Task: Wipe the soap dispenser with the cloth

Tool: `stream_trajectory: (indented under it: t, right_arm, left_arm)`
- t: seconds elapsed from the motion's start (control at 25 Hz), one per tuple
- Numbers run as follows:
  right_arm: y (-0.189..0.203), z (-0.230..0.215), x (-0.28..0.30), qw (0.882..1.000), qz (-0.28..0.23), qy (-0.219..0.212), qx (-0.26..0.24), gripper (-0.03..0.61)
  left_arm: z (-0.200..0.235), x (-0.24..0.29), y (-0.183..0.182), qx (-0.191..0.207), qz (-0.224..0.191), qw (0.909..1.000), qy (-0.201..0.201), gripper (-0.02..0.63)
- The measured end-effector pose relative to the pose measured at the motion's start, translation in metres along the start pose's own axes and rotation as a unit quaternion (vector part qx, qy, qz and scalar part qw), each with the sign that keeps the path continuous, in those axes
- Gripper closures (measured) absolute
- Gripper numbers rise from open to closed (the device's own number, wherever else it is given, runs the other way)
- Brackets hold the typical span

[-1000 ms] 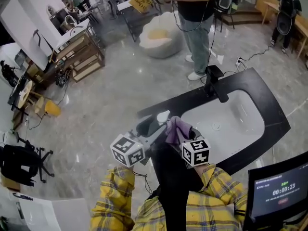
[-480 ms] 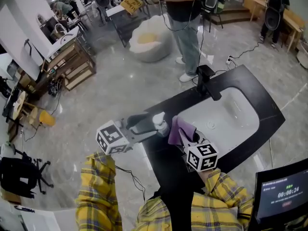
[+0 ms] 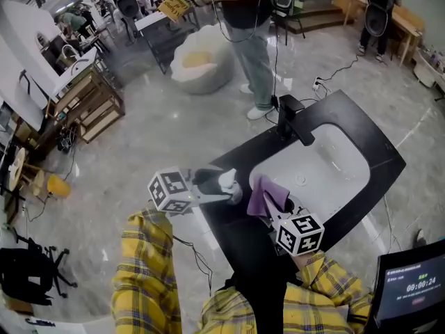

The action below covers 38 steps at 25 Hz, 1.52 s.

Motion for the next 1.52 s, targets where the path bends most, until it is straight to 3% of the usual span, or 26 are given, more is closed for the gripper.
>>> stream_trajectory:
  t: [0.2,0.36,0.6,0.76,1.12,1.52]
  right_arm:
    - [0.008,0.008,-0.002,1.000,0.006,0.002,0.003,0.537]
    - [0.010,0.011,-0.002,1.000,0.009,-0.001,0.007,0.537]
    - [0.014,0.019,0.001,1.000,0.006,-0.014,0.019,0.537]
    - [0.010,0.025,0.002,0.999,-0.001,-0.025,0.026,0.537]
    - [0.006,0.034,0.008,0.997,-0.002,-0.057,0.059,0.537]
    - [0.005,0.043,0.013,0.994,-0.003,-0.075,0.075,0.537]
  left_arm:
    - [-0.003,0.007,-0.003,0.024,-0.003,0.9992,0.031,0.361]
    - [-0.003,0.005,-0.006,0.003,-0.033,0.9988,0.037,0.423]
    - [-0.007,0.003,-0.005,-0.042,-0.054,0.9965,-0.047,0.425]
    - [-0.008,0.000,-0.004,-0.083,-0.054,0.9885,-0.114,0.426]
    - [-0.007,0.001,-0.003,-0.170,-0.055,0.9526,-0.246,0.426]
    - [-0.015,-0.003,-0.005,-0.273,-0.084,0.8895,-0.357,0.434]
Point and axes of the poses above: the fingertips, and each gripper's own axes: x forward along the fingers, z to its left, y out of its underside, the point moved 3 cm from there along -x, backward along the fingers, and after that the axes turned 4 degrees about x, right-handed, at the moved point
